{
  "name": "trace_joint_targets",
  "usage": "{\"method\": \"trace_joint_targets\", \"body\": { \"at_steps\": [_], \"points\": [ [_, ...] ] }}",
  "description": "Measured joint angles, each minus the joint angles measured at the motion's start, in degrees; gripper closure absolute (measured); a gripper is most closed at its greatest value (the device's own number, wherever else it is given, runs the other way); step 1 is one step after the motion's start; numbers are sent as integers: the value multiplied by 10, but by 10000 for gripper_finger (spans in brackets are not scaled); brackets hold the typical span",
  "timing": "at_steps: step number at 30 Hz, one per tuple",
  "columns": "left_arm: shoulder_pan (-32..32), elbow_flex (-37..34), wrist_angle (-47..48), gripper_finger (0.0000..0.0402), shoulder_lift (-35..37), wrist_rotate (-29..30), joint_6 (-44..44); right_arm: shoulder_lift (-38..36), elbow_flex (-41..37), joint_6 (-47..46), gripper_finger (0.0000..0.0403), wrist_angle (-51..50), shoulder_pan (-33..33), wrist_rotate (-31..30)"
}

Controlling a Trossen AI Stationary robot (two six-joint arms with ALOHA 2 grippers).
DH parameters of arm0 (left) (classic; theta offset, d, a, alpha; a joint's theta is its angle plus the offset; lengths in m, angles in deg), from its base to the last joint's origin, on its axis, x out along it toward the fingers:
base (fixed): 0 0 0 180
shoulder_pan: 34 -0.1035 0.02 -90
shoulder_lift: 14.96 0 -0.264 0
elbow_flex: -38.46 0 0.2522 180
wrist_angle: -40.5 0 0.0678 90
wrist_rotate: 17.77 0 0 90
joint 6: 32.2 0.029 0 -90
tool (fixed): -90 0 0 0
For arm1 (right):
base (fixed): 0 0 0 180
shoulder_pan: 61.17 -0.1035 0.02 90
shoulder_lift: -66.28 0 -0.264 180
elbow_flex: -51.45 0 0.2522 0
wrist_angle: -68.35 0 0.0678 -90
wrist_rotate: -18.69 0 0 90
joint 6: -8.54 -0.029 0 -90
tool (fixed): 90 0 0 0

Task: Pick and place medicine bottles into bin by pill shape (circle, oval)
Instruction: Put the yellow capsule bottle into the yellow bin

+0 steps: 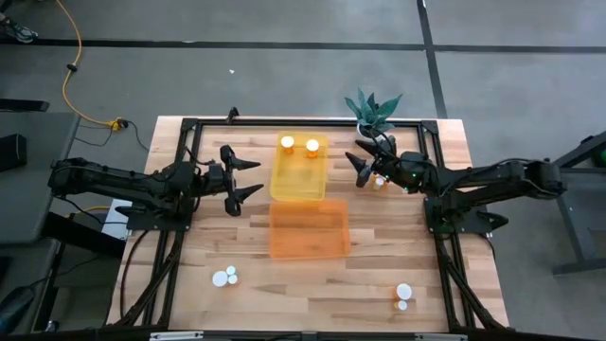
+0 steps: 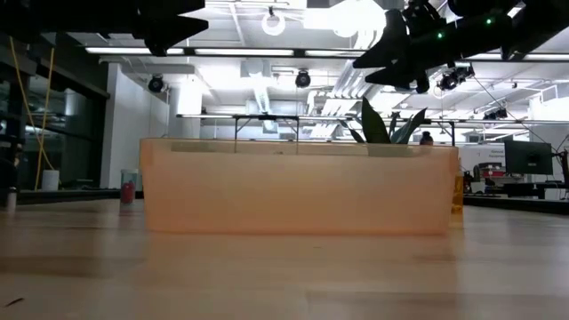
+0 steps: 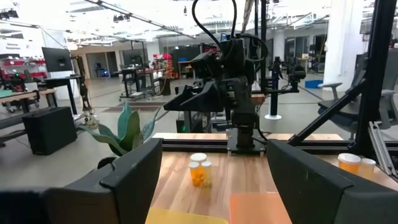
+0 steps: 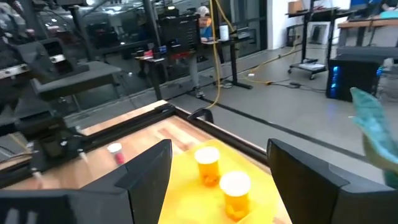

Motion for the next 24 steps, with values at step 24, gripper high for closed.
{"method": "trace_joint_targets", "body": {
  "at_steps": [24],
  "points": [
    [0, 0, -1, 122, 0, -3, -9, 3, 113, -540, 146, -748, -16, -132]
  ]
}}
